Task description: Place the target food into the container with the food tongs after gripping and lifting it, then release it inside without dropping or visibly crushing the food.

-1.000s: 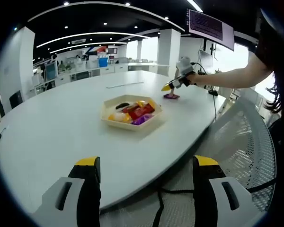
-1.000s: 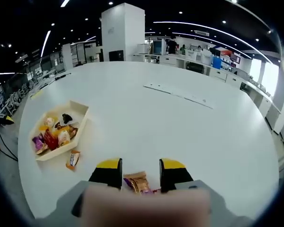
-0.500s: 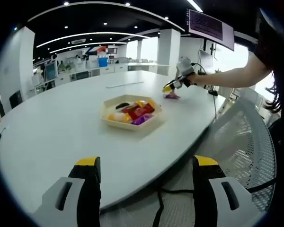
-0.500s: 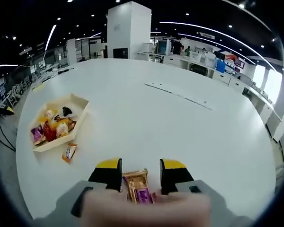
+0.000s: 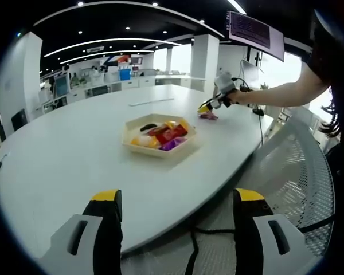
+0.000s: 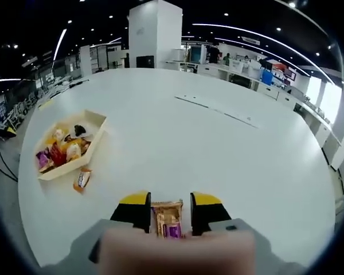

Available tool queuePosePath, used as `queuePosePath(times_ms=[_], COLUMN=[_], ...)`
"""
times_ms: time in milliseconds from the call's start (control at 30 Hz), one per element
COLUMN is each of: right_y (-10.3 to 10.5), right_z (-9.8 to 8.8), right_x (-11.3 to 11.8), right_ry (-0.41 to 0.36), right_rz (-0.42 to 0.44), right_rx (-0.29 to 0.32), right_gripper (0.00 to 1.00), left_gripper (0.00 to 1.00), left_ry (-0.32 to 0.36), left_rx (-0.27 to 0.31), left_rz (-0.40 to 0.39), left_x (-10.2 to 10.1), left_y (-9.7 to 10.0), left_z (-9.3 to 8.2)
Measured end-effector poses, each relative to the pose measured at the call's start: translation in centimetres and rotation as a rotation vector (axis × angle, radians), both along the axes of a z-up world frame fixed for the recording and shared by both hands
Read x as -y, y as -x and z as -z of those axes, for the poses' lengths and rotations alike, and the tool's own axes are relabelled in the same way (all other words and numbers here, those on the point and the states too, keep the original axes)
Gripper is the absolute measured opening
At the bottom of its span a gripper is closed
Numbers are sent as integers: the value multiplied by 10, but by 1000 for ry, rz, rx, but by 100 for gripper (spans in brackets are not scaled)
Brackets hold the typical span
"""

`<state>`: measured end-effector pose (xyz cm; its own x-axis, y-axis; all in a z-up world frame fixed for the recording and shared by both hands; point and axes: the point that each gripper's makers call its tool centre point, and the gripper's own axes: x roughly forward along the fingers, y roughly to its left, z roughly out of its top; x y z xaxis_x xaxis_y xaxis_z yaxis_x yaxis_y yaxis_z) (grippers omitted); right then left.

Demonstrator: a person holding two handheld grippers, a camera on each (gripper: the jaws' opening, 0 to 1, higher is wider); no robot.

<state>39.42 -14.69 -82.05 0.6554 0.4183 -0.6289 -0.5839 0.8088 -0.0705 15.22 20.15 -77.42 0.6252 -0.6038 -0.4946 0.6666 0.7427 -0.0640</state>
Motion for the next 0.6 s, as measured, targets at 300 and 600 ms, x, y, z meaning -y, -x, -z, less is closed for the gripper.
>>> queuePosePath(times_ms=[300, 600], right_y=[4, 9], right_z=[-1, -10], right_x=[-5, -15], right_ry=[8, 42], right_rz=[-3, -50], right_rx=[-11, -23], right_gripper=[23, 23], left_gripper=[77, 77], left_ry=[0, 0], left_rx=[1, 4], left_rz=[0, -1], left_x=[0, 0], left_y=[0, 0], left_z=[0, 0])
